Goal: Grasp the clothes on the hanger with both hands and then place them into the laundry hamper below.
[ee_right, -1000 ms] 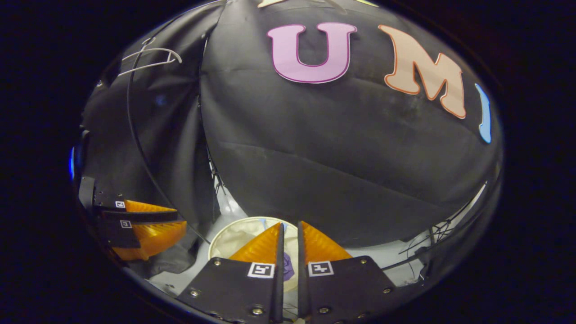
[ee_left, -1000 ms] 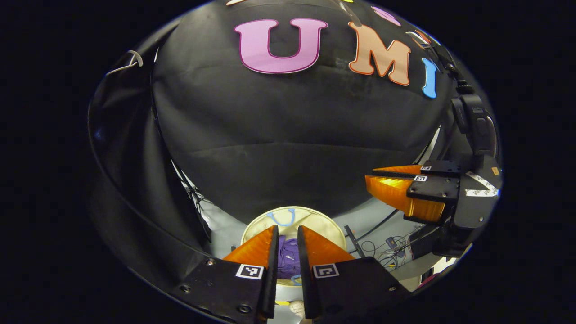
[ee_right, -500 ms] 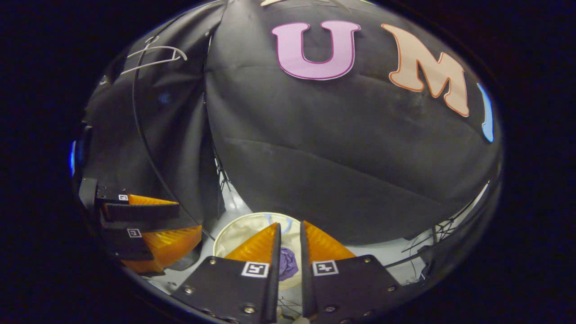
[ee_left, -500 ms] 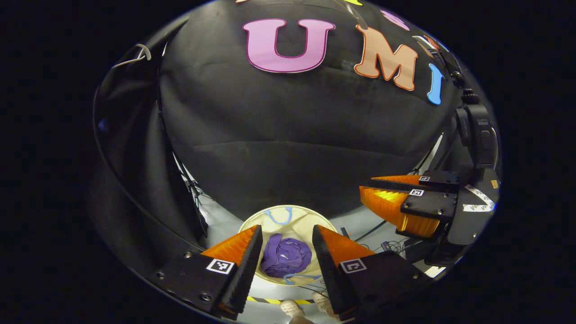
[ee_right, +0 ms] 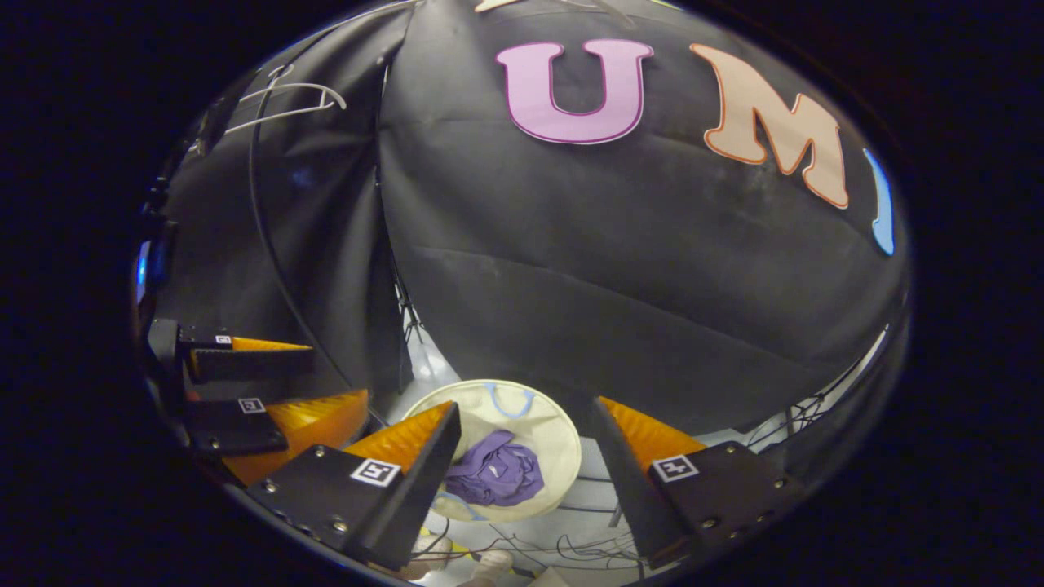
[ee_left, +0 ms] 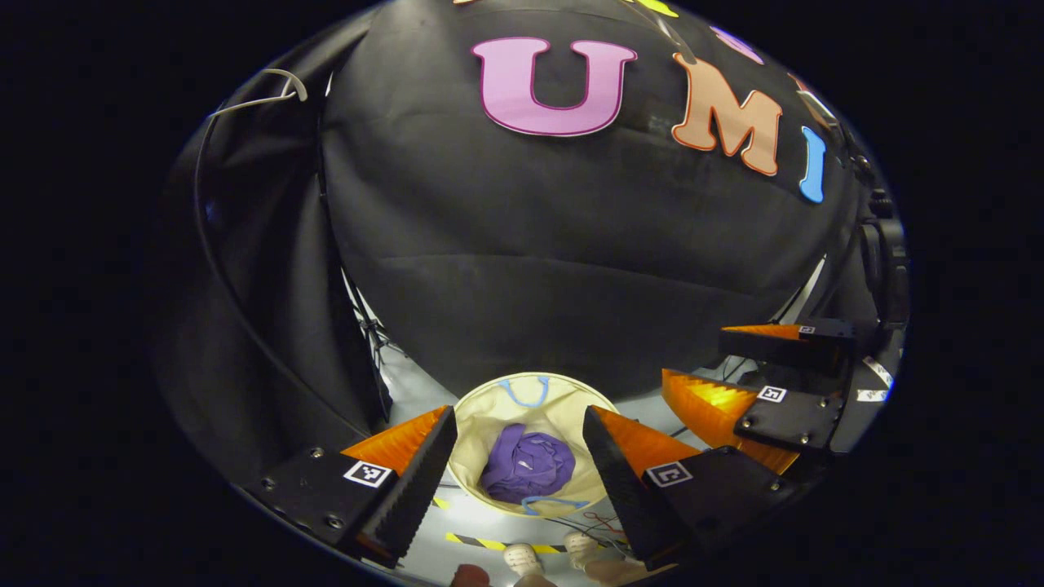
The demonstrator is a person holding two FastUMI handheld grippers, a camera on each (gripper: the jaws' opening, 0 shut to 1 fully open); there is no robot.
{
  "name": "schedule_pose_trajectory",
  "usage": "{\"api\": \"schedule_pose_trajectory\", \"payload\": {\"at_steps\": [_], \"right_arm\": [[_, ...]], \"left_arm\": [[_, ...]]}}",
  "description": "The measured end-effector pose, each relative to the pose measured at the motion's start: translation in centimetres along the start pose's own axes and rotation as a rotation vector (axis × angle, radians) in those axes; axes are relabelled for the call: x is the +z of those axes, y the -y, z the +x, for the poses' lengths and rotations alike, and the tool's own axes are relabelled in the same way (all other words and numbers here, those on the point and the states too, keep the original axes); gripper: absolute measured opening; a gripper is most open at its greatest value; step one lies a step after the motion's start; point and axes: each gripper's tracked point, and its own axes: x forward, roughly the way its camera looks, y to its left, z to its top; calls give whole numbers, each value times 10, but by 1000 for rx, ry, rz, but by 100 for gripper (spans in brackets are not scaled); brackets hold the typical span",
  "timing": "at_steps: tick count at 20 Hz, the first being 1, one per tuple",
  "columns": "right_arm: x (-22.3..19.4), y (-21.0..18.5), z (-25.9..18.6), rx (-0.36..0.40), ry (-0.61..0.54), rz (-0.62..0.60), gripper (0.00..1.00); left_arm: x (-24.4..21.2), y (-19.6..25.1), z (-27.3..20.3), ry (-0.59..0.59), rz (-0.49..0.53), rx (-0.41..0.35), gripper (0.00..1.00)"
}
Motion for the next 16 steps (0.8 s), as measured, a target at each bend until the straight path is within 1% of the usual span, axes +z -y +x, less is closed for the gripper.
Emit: {"api": "schedule_pose_trajectory", "payload": {"at_steps": [1, 3, 6, 7, 8, 10, 11, 12, 13, 14, 16], "right_arm": [[3, 2, -3, -5, 6, 1, 98], [12, 4, -10, -14, 28, 1, 98], [34, 12, -23, -28, 78, -5, 98], [44, 15, -28, -34, 100, -9, 100], [56, 16, -34, -41, 126, -15, 98], [79, 21, -48, -54, 184, -31, 98], [91, 24, -55, -61, 212, -38, 100], [104, 25, -62, -67, 242, -41, 98], [118, 27, -70, -73, 276, -43, 98], [133, 30, -80, -81, 311, -46, 98], [163, 35, -103, -99, 382, -45, 97]], "left_arm": [[2, -3, -2, 5, 3, 14, 97], [11, -8, -8, 22, 15, 36, 98], [35, -6, -16, 82, 15, 41, 97], [45, -5, -21, 106, 14, 37, 97], [58, -3, -25, 131, 16, 34, 97], [87, 4, -36, 193, 24, 24, 97], [103, 6, -41, 225, 30, 19, 97], [119, 9, -49, 260, 38, 15, 97], [134, 17, -57, 296, 44, 9, 94], [152, 22, -65, 335, 48, 2, 97], [185, 34, -85, 410, 60, -11, 96]]}}
